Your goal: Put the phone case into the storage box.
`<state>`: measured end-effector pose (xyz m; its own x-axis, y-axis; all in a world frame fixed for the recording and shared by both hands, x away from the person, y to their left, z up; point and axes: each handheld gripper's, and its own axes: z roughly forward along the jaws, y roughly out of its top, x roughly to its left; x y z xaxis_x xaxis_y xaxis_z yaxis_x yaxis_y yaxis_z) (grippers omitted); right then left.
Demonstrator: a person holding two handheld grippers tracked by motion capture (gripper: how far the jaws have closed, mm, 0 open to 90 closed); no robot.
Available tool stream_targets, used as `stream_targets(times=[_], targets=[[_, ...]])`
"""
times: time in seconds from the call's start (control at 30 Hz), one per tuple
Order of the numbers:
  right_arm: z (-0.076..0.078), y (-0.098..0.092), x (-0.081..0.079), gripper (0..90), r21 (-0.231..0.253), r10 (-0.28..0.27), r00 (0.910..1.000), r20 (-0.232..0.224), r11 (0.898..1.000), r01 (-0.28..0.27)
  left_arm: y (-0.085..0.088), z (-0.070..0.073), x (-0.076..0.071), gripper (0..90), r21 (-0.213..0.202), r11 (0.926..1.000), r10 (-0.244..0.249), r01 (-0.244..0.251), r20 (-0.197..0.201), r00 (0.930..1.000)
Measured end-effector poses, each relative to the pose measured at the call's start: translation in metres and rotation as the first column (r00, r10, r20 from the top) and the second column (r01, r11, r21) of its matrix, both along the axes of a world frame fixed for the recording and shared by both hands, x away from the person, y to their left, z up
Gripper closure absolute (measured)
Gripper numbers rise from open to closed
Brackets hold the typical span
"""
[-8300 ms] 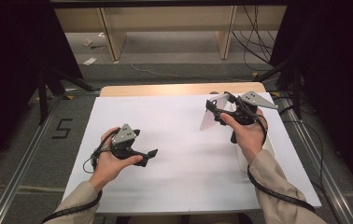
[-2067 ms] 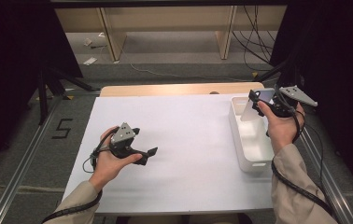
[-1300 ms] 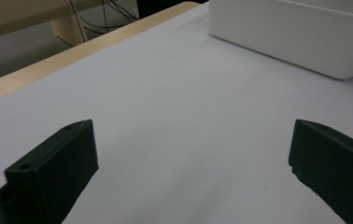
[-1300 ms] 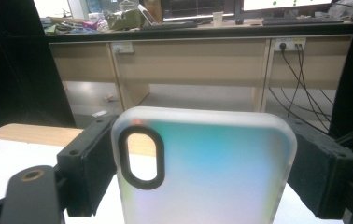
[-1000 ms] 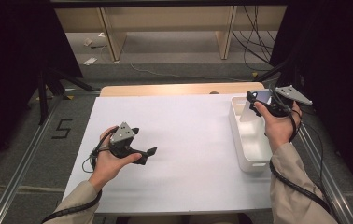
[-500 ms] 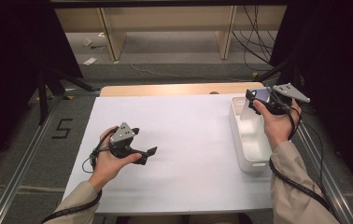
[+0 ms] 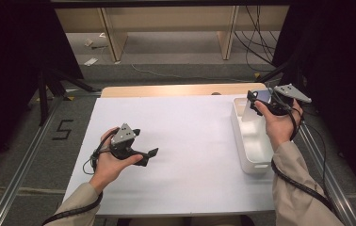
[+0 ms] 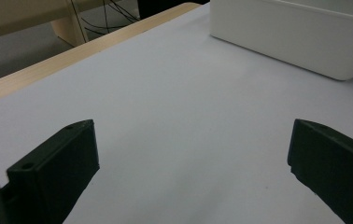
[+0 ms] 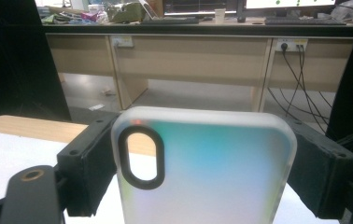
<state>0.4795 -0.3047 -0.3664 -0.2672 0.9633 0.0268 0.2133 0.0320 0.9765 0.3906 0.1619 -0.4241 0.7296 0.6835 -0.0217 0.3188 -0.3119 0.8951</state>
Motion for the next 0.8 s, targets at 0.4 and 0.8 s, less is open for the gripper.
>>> stream_targets(times=[0.4,0.8], targets=[[0.0025,0.0054,0.0049,18.5,-0.004,0.004,1.0000,0.007,1.000,-0.004,0.0004,0.0005,0.0000,1.2,-0.003,1.0000,0.002,-0.002,0.000,1.0000],[0.0012,0.0033,0.0088,18.5,-0.005,-0.006,1.0000,-0.005,1.000,0.006,-0.0001,0.0003,-0.0001,1.3,-0.002,1.0000,-0.001,0.001,0.001,1.0000]])
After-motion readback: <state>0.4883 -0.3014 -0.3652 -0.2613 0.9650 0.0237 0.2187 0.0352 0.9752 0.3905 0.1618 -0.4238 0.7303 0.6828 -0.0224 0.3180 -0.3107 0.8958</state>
